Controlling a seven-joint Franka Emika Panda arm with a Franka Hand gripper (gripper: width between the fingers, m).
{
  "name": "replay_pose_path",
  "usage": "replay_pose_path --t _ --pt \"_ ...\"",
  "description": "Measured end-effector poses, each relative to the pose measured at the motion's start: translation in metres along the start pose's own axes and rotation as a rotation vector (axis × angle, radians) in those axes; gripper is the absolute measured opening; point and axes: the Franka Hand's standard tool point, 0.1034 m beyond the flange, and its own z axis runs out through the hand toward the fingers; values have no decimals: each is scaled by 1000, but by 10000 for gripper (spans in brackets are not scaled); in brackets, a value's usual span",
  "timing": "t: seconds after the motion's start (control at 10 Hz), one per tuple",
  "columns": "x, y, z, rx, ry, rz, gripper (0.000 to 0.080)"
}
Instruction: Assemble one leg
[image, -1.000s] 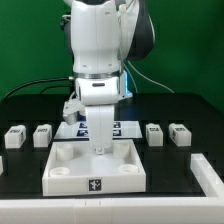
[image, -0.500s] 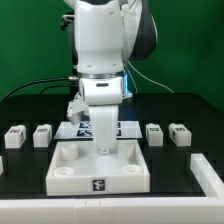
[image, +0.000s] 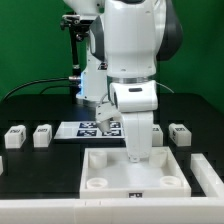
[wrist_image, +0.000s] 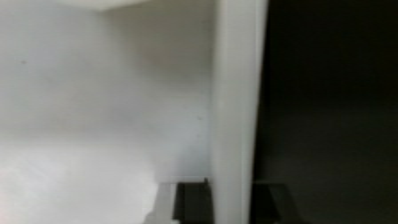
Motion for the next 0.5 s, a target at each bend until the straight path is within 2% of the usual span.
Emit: replay_pose_path --t 0.2,0.3,0.5 --pt "13 12 0 1 8 12 58" --pt "23 15 0 -3 14 15 58" --pt "33 17 1 -2 18 25 58"
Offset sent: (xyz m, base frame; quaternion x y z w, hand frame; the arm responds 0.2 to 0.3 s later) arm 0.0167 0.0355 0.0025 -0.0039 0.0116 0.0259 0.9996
